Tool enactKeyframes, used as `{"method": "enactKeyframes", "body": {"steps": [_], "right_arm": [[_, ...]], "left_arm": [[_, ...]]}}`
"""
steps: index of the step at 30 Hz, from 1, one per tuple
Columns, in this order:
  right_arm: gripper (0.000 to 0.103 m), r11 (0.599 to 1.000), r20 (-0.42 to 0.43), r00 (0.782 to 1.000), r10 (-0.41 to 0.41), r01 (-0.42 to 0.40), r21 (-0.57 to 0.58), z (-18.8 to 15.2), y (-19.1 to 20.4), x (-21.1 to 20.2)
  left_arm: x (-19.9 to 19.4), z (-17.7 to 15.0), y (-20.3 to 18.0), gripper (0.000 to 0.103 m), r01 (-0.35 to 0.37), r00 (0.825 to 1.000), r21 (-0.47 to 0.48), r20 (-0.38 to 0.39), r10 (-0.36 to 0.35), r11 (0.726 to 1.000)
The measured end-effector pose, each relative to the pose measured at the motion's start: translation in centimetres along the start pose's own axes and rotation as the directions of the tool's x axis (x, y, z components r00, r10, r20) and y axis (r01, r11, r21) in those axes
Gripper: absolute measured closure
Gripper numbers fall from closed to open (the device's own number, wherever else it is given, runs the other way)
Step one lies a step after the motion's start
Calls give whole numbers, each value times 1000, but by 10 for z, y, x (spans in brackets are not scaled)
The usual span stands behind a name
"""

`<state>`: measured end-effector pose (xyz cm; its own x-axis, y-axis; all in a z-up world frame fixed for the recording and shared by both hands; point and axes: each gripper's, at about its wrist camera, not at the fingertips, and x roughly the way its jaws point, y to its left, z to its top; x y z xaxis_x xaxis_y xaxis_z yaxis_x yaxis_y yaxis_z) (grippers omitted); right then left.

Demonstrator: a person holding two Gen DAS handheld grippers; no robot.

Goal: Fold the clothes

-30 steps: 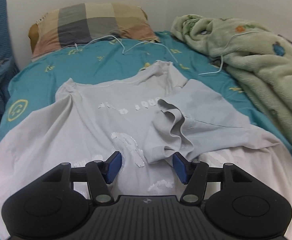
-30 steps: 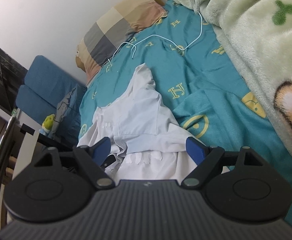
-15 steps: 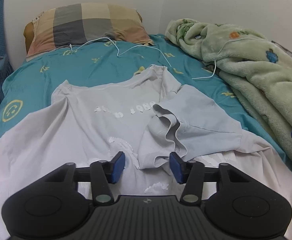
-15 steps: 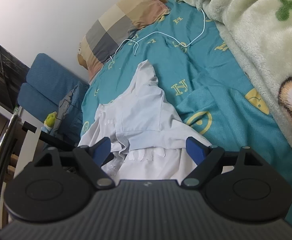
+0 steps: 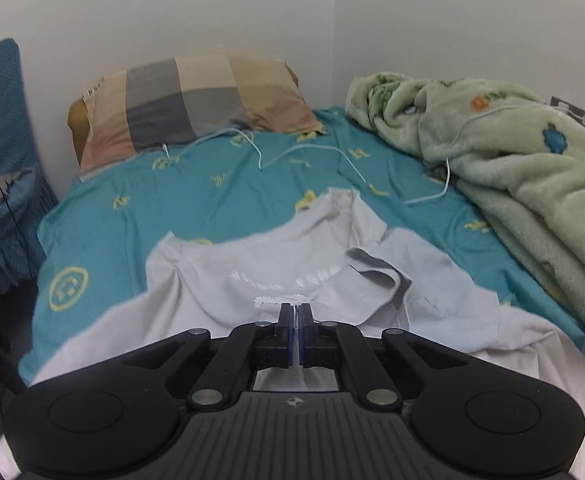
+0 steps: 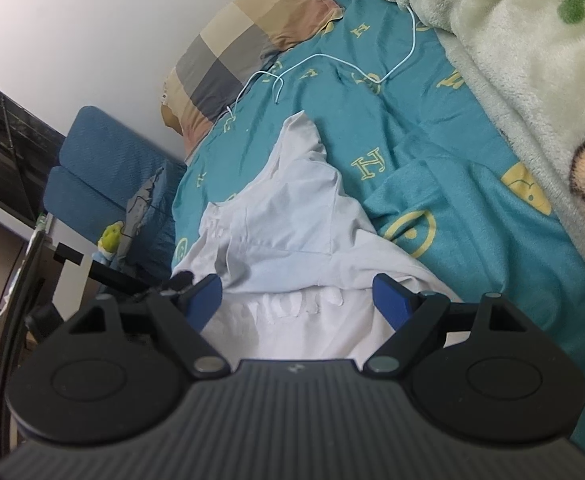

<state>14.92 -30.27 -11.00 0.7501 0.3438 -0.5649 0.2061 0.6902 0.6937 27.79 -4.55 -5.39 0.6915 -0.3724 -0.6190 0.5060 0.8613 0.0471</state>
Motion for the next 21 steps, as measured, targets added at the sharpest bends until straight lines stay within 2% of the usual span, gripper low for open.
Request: {"method": "enactKeyframes", "body": {"steps": [2, 4, 9, 12, 13, 14, 16, 19, 21], "right_arm": [[19, 1000, -6, 1000, -4, 4, -6, -1, 0, 3], [19, 1000, -17, 1000, -10, 10, 6, 0, -2, 6], [19, 1000, -31, 999, -8, 8, 9, 0, -3, 12], [19, 1000, -39, 999, -4, 4, 12, -1, -4, 12], [19, 1000, -38, 999, -4, 5, 16, -1, -4, 12], [19, 1000, -38, 999, -5, 6, 19, -1, -5, 12], [19, 1000, -39, 999, -3, 3, 22, -2, -4, 12], [19, 1000, -47, 999, 6, -5, 22, -3, -3, 13], [19, 1000, -53, 999, 10, -8, 24, -3, -3, 14]], "left_arm": [[-2, 6, 0, 101, -11, 1000, 22, 0, 11, 1000], [5, 6, -2, 101, -39, 999, 56, -31, 41, 998], [31, -21, -1, 99, -53, 992, 77, -112, 62, 996], [36, -31, -1, 94, -53, 989, 94, -129, 65, 994], [34, -33, -1, 85, -52, 990, 101, -125, 64, 993], [33, -34, -1, 71, -51, 991, 109, -121, 64, 993], [28, -36, -3, 58, -44, 993, 135, -106, 58, 990], [24, -30, -17, 53, -26, 995, 228, -91, 48, 973], [30, -28, -29, 51, -24, 993, 308, -103, 58, 951]]}}
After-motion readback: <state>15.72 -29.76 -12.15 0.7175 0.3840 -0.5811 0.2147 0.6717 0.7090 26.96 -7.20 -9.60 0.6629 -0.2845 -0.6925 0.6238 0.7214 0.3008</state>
